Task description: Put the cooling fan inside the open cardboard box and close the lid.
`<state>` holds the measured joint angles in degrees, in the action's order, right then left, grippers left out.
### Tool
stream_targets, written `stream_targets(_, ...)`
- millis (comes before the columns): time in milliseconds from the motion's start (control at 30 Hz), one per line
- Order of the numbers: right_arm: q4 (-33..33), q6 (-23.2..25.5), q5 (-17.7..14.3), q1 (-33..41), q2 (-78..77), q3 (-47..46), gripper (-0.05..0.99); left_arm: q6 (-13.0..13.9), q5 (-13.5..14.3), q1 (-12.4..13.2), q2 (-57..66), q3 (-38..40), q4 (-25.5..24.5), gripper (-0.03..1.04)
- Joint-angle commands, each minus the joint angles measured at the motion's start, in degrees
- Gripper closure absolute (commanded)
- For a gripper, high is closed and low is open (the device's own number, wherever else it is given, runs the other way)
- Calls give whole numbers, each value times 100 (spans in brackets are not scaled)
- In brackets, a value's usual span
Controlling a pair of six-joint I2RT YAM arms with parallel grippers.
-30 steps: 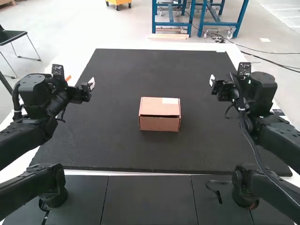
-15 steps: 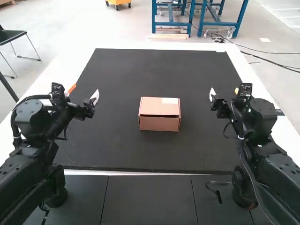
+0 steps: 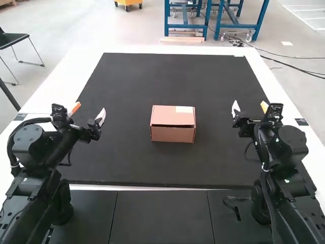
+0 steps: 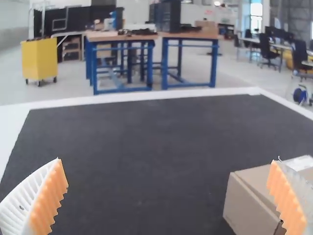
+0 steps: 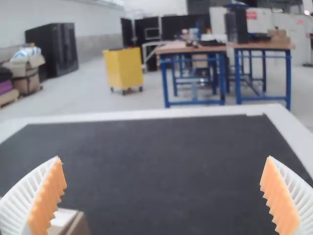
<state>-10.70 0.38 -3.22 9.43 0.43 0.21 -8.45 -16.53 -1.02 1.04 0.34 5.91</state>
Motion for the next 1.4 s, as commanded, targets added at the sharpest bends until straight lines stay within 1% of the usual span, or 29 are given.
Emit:
stream_targets(0,86,234,24,-82,-34,-12,3,45,-69,49,-113,-43,-46,5)
stream_targets(33,138,225,6,-64,-34,-12,3,159,-87,49,-113,-34,-169,5)
stream_targets(67,323,173,-20,-64,-34,-12,3,256,-131,49,-113,-34,-328,5)
stream_targets(167,877,32,-143,-73,-25,-12,3,300,-113,66,-113,-34,-398,5)
stream_targets(233,903,58,-143,-135,-25,-12,3,379,-96,84,-113,-34,-433,5)
stream_targets(300,912,67,-91,-258,-25,-12,3,528,-87,163,-113,-34,-495,5)
stream_targets(433,938,41,-91,-425,-25,-21,3,502,-113,348,-113,-34,-486,5)
stream_targets(467,956,32,-91,-451,-25,-21,3,379,-131,374,-113,-34,-459,5)
stream_targets(500,964,32,-91,-460,-25,-21,3,353,-131,400,-113,-43,-477,5)
stream_targets(633,991,23,-91,-469,-25,-21,3,370,-122,506,-113,-34,-512,5)
stream_targets(800,973,-21,-47,-662,-43,-21,3,493,-104,515,-113,-43,-556,5)
stream_targets(967,1000,-56,-20,-864,-43,-21,3,502,-104,524,-113,-43,-565,5)
stream_targets(1367,991,-65,-20,-873,-43,-21,3,502,-104,524,-113,-34,-574,5)
